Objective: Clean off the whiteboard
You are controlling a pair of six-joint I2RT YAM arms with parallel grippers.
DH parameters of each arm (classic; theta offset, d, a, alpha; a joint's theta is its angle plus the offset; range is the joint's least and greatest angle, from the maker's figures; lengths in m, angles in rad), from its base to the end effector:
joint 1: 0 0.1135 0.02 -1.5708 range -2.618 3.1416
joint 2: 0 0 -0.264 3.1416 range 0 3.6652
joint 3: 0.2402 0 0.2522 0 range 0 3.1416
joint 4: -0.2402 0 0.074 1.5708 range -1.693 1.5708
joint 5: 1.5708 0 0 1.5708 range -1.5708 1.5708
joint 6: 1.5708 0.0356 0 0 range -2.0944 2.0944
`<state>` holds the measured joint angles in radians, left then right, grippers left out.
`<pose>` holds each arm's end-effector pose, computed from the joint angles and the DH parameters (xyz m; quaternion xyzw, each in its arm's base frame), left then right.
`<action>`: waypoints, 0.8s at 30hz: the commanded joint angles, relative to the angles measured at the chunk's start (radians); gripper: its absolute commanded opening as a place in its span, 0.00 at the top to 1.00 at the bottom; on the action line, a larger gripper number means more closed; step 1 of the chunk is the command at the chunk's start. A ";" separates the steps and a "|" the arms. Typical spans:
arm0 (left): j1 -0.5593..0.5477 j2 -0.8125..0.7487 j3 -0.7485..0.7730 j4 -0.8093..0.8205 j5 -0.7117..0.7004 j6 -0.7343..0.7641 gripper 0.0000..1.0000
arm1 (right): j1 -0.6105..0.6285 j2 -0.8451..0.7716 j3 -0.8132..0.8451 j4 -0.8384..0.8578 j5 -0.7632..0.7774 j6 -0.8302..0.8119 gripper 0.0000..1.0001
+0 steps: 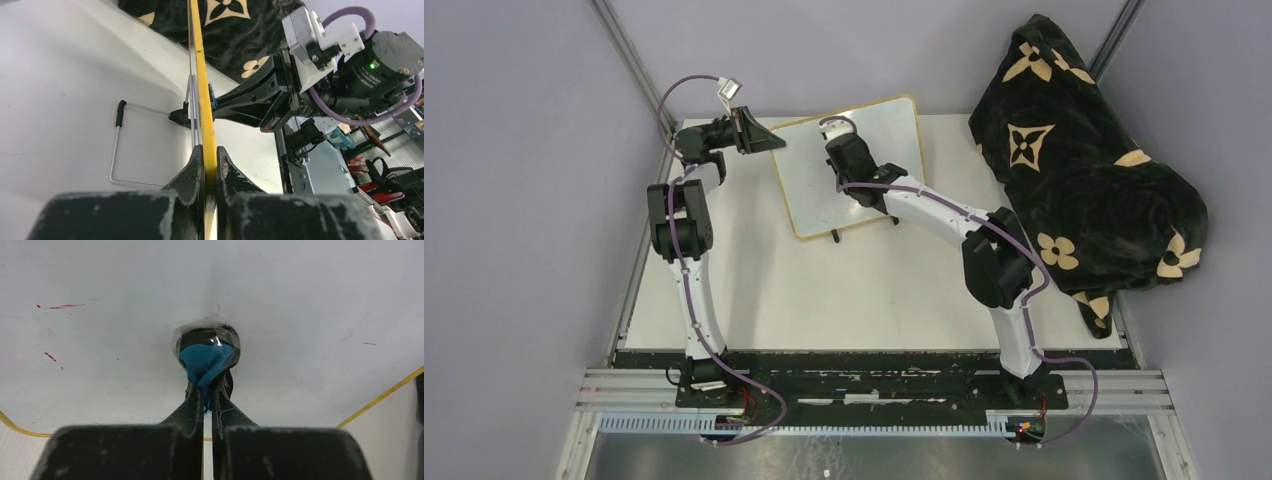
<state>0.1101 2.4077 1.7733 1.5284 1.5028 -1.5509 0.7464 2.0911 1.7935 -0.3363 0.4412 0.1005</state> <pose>0.4977 0.0193 0.2530 0.2553 0.6390 -0.6250 0.3685 0.3690 0.3206 0.2652 -0.1826 0.8570 0.0030 0.4819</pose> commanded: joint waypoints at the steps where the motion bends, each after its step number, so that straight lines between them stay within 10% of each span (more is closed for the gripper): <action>1: -0.007 -0.065 0.002 0.199 0.134 -0.064 0.97 | 0.078 0.074 0.099 0.018 0.050 -0.008 0.99; 13: -0.008 -0.076 0.000 0.199 0.134 -0.069 0.97 | 0.217 0.280 0.436 -0.088 0.083 -0.056 0.99; 24: -0.008 -0.076 -0.010 0.200 0.134 -0.061 0.97 | 0.087 0.137 0.227 -0.032 0.122 -0.040 0.99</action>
<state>0.1184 2.4054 1.7729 1.5288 1.5127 -1.5505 0.9459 2.3135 2.0708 -0.4061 0.4824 0.0589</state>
